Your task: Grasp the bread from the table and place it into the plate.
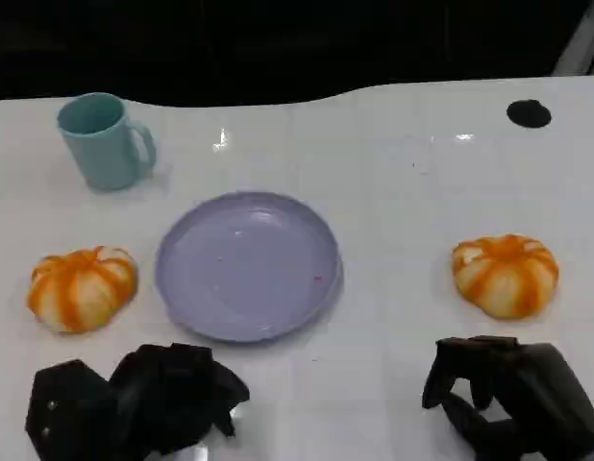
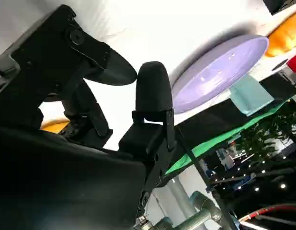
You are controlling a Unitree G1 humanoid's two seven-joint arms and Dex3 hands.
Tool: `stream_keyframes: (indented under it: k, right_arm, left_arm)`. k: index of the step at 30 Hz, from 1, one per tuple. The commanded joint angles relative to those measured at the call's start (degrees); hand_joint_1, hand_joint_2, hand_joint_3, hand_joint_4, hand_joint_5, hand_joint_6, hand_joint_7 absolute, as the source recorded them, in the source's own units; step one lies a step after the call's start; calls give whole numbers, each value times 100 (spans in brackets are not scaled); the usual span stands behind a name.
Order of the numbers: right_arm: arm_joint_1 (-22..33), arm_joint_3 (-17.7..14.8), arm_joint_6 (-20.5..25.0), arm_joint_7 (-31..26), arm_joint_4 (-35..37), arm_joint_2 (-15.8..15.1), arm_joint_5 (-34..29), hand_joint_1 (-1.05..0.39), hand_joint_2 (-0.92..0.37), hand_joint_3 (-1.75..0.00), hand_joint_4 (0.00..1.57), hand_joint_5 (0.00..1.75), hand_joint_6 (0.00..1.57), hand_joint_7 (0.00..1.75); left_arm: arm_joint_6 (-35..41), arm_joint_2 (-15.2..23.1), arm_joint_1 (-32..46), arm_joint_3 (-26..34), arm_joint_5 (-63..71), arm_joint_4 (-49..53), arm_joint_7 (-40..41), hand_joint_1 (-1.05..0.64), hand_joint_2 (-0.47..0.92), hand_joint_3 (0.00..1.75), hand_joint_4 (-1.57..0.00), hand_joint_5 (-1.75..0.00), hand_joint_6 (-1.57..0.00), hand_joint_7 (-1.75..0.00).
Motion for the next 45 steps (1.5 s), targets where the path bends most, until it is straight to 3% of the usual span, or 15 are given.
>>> stream_keyframes:
  k: [1,26,32,36,41,45]
  right_arm:
    - [15,-21,-29,-55,-5,-86,21,-13,-28,-134,91,174,83,137]
    - [-17,-23,-59,-44,47,-79,53,-14,-28,-135,90,172,83,135]
    - [-39,-78,-9,-175,-14,-76,-13,-14,-33,-126,87,163,89,107]
    - [12,-136,177,-146,-212,-76,-2,-19,-45,-98,83,132,94,69]
    - [19,-184,172,-280,-302,-92,-9,-19,-42,-96,82,101,95,48]
    - [4,-226,209,-389,-381,-119,-73,-22,-42,-93,68,77,84,29]
  left_arm:
    - [21,68,58,42,-9,8,-5,-105,64,26,-88,-152,-143,-56]
    - [38,55,42,47,-19,23,4,-105,65,25,-88,-152,-143,-56]
    - [-20,64,14,41,10,79,1,-105,66,24,-88,-152,-143,-55]
    - [13,54,10,49,-17,78,-6,-105,66,23,-88,-152,-143,-55]
    - [16,57,19,36,-5,68,-8,-105,66,23,-89,-152,-144,-55]
    - [54,59,30,26,4,41,4,-105,66,22,-89,-151,-144,-54]
